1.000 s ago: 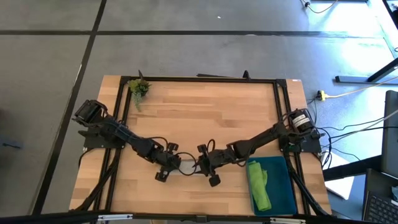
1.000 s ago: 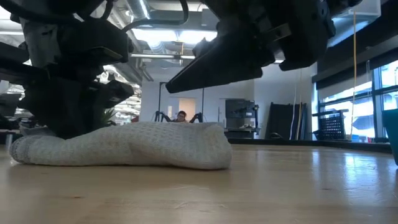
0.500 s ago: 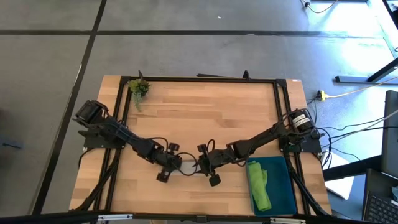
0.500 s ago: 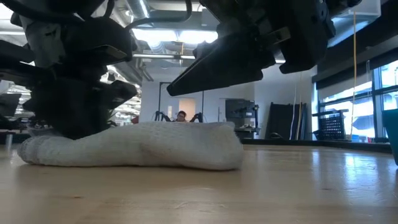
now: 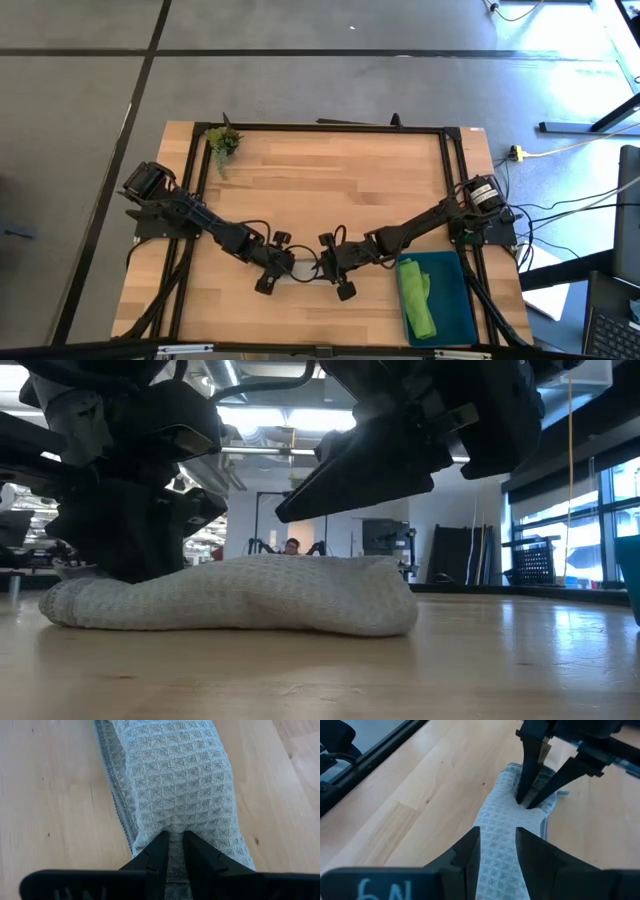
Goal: Roll microfiber towels into tight, uniform cylinder then place into a basket
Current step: Put the folded gray microfiber cloth into the bin
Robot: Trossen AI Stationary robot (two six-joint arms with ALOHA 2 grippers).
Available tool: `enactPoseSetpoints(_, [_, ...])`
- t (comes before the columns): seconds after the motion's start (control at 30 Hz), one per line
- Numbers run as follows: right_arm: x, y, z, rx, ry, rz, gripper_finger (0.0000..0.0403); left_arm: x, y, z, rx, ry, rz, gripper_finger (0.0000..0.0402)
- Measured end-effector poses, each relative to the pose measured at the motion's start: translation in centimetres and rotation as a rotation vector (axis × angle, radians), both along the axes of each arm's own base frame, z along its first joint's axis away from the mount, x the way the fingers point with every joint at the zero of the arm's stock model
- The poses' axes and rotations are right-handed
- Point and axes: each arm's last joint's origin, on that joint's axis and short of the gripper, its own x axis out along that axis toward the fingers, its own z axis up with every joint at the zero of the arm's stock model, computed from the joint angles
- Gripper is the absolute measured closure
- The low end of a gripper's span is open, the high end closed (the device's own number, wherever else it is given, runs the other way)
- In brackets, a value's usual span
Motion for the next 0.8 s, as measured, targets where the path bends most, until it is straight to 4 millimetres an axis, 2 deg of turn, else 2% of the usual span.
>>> enactPoseSetpoints(0.4, [0.0, 0.0, -0.7, 0.005, 0.027, -0.01, 0.0278, 0.0, 0.0, 0.1, 0.0, -0.007, 0.002, 0.0347])
enactPoseSetpoints(0.63, [-0.1, 0.3, -0.7, -0.059, 0.003, -0.106, 0.0278, 0.1, 0.0, 0.1, -0.001, -0.009, 0.002, 0.0347])
enactPoseSetpoints(0.8, [-0.4, 1.0, -0.7, -0.029, 0.007, -0.138, 0.0278, 0.1, 0.0, 0.2, -0.001, -0.011, 0.002, 0.0347])
